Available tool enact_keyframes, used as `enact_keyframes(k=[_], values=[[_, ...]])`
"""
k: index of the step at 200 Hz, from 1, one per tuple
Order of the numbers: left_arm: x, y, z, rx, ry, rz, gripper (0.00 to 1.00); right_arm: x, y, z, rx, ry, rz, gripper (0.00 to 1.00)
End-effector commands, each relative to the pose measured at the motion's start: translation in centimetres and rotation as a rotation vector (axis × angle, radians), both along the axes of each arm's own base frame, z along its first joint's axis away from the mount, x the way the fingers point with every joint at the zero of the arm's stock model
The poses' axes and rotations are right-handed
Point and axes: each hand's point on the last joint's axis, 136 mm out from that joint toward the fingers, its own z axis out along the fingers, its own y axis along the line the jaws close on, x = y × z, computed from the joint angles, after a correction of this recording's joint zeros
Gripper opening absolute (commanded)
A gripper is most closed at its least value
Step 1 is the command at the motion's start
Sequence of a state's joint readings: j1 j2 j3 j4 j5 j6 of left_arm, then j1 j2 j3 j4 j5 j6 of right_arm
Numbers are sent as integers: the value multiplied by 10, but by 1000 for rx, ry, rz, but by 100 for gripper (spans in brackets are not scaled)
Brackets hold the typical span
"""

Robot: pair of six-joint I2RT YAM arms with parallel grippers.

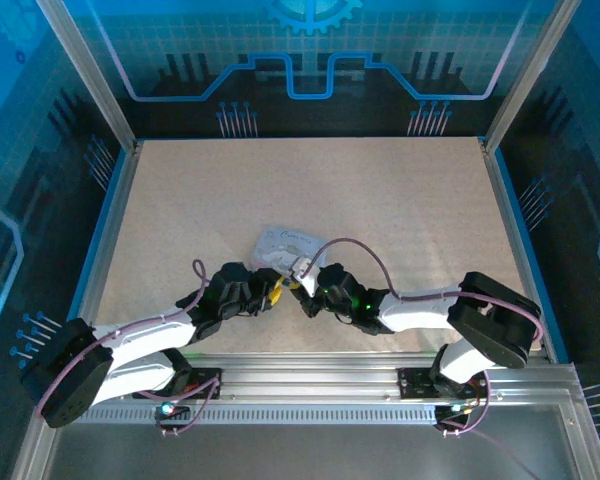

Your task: Unlock a padlock with a key

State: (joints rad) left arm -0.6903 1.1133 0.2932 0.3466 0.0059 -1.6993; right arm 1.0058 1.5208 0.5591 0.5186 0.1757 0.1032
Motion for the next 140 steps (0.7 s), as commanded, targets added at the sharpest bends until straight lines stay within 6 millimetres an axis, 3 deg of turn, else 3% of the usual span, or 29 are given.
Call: enact_keyframes(k=[1,43,77,111,140], values=[[1,1,3,41,-16,-10,43,3,-6,-11,-16,27,-31,0],[-3,18,-1,177,-31,-34,52,1,-9,-13,9,58,-35,0],[0,42,18,357,-96,-77,65,-1,-11,-11,32,109,-29,0],[12,67,33,504,-144,-143,77,1,-20,-15,55,195,-43,0],[30,74,37,494,-188,-210,91,1,-23,-19,66,228,-42,0]])
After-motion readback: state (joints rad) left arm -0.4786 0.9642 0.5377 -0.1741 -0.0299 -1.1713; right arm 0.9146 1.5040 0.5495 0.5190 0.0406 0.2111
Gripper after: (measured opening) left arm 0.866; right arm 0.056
